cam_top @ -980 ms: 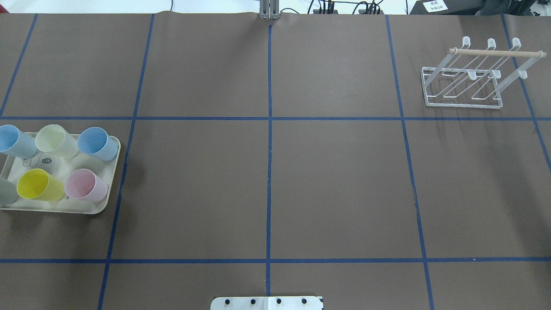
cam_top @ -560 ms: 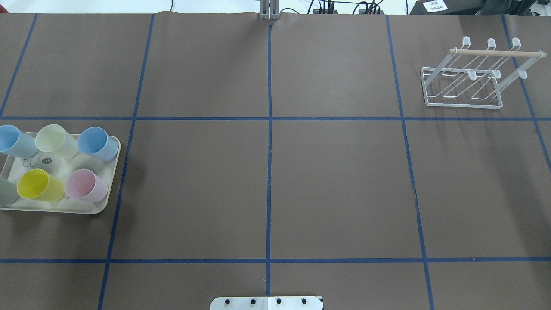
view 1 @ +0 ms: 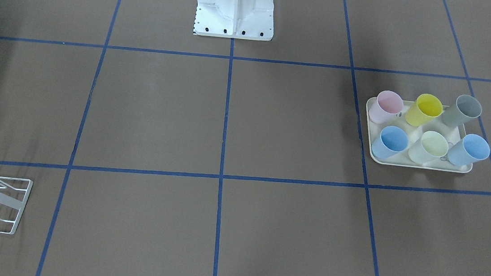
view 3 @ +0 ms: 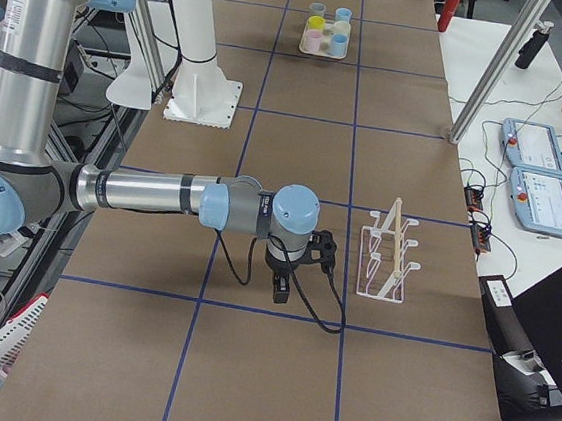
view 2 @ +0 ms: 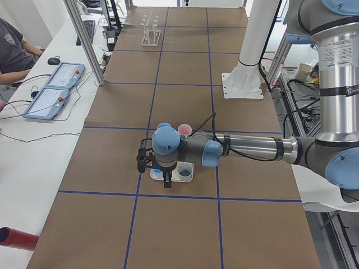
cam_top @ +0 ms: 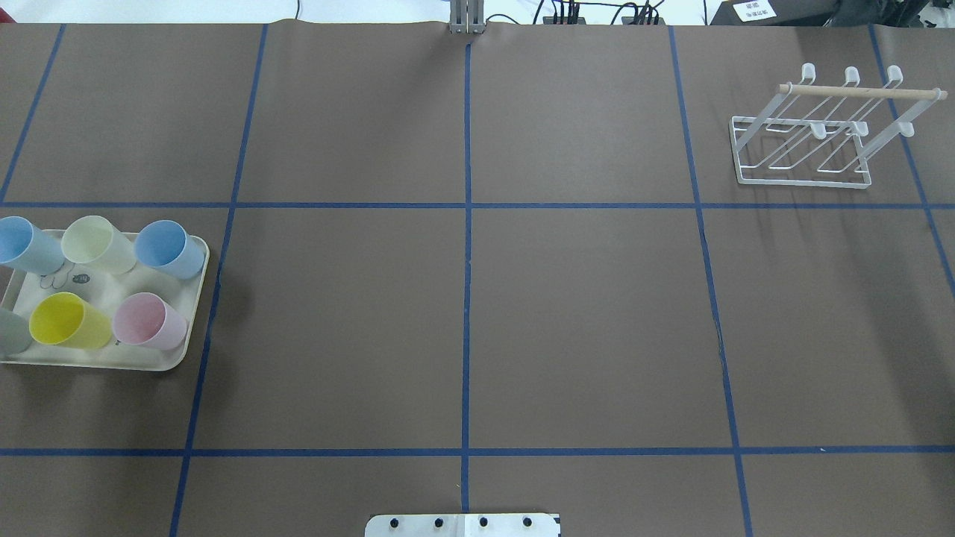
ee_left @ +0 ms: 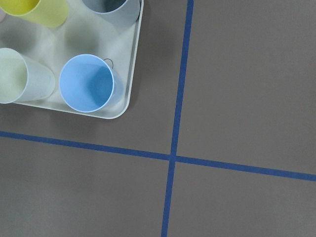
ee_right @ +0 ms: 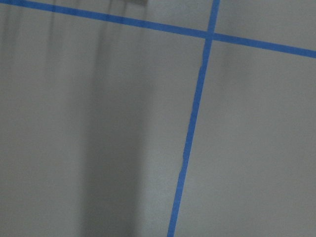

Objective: Transfer IKEA cup to right arm and place on rack

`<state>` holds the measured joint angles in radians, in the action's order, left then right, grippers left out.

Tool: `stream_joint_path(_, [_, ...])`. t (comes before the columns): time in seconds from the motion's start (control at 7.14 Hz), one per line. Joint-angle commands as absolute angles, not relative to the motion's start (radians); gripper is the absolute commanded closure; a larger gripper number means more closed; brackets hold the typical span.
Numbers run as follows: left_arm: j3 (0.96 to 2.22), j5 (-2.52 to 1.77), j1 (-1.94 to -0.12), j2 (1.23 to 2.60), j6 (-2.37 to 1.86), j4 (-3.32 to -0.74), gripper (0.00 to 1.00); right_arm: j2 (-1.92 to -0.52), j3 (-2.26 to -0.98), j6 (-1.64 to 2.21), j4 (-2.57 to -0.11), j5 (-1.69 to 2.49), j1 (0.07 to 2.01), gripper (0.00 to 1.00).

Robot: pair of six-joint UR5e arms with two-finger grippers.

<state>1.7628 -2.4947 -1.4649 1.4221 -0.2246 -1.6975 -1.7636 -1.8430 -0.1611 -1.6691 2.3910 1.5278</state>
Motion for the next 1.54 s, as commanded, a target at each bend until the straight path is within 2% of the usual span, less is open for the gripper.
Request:
stream_joint_path(0.0, [1.759,-2.470,-1.324,1.419,-0.276,-1.770,0.00,-1.775,-1.789,-0.163,-1.508,2.465,1.528,0.01])
stream_joint_path(0.28, [1.735,-2.468,-1.287,1.391,-0.276,-1.772,0.00,-1.773,-1.647,-0.156,-1.250,2.460,1.528,0.00])
stream_joint_path(0.42, [1.667,-2.458,-1.284,1.393,-0.273,-1.810,0.00,-1.770,-1.613,-0.153,-1.191,2.459,1.528,0.00])
stream_joint_path(0.56, [1.619,-2.453,-1.279,1.393,-0.285,-1.912,0.00,-1.769,-1.611,-0.099,-1.186,2.460,1.526,0.01])
stream_joint_path(1.4, [1.612,-2.456,-1.223,1.394,-0.276,-1.928,0.02,-1.766,-1.615,-0.051,-1.157,2.471,1.525,0.01])
